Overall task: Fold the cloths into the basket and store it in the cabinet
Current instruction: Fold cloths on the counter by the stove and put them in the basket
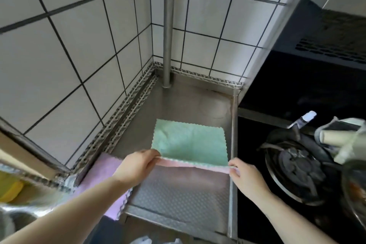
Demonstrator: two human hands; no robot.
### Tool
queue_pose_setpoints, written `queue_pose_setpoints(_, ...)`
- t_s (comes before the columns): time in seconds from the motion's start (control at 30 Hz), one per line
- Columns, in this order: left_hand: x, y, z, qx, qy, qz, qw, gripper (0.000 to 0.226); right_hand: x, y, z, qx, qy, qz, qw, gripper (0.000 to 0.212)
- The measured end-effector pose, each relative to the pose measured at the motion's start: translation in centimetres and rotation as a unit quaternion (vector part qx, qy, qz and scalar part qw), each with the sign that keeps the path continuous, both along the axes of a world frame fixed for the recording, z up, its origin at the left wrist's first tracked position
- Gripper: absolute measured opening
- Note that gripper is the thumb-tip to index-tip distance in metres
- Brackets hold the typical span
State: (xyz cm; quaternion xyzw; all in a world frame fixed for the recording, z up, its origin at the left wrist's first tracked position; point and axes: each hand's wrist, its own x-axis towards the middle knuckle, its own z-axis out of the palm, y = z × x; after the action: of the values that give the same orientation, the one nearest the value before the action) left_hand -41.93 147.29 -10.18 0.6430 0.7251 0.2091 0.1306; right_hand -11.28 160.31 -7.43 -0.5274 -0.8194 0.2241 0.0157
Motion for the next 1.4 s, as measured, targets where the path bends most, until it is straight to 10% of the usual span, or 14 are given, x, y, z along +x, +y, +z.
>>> queue_pose_setpoints(0.6, 1.7, 1.6, -2.2, -0.06, -0.167, 0.197, 0.964, 0.013, 0.5, 2.2, -3.2, -0.076, 0.081, -0.129, 0.985, 0.009)
queue_pose_setpoints(1.23, -1.2, 7.5, -5.1, -0.142, -0.122, 0.226, 0.956, 0.022, -2.6, 7.6, -6.6, -0.065, 0.011, -0.149, 0.987, 0.021)
queue_pose_setpoints(1.4, 1.3, 6.2, -4.1, -0.03, 0.002, 0.234, 0.972, 0.032, -3.3, 5.7, -5.7, 0.071, 0.109, -0.107, 0.986, 0.034)
